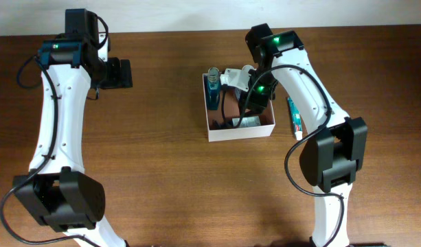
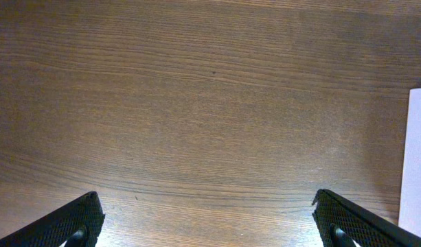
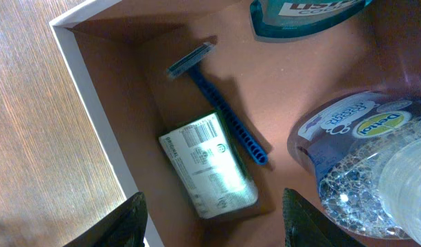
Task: Pack container
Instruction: 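Lower the soap bar into the box beside the razor and release, then raise the right gripper out of the box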
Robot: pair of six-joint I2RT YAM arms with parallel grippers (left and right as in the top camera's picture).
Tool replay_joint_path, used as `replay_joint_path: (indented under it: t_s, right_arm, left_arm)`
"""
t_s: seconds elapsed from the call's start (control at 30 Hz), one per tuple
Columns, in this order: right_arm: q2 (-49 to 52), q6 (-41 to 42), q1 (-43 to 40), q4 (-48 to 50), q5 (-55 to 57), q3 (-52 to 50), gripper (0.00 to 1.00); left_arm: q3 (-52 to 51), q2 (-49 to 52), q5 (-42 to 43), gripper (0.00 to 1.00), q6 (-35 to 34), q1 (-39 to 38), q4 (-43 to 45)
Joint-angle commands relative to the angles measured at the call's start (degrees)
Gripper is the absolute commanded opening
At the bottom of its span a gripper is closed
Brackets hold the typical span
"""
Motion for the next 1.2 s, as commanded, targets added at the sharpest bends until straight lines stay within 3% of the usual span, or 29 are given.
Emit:
replay_joint_path:
  t_s: [0.0, 0.33, 0.8, 0.9, 0.93, 1.17]
  right_arm:
    - [-0.31, -0.28, 0.2, -0.07, -0.55, -0.22, 0.58]
    - [-0.39, 1.64, 0.2, -6.32, -0.13, 3.5, 0.67]
    - [-5.44, 4.72, -0.07, -12.85, 0.98, 14.45, 0.67]
    - [-7.3, 8.09, -0.76, -12.98, 3.54, 16.22, 0.8]
    - [-8.2, 10.03, -1.25, -12.9, 5.53, 16.44, 0.97]
    - [-9.57, 31.23, -7.48, -11.21, 17.79, 15.96, 0.99]
  left_arm:
    - [-0.28, -0.13, 0.44, 0.99, -0.35, -0.02, -0.04]
    - [-0.28, -0.13, 0.44, 0.99, -0.37, -0.02, -0.04]
    - [-0.28, -0.13, 0.44, 0.99, -0.35, -0.02, -0.04]
    - [-0.28, -0.13, 0.44, 0.99, -0.35, -0.02, -0.04]
    - [-0.28, -0.13, 0.44, 0.99, -0.35, -0.02, -0.04]
    - [-0.28, -0.13, 0.44, 0.99, -0.35, -0.02, -0.04]
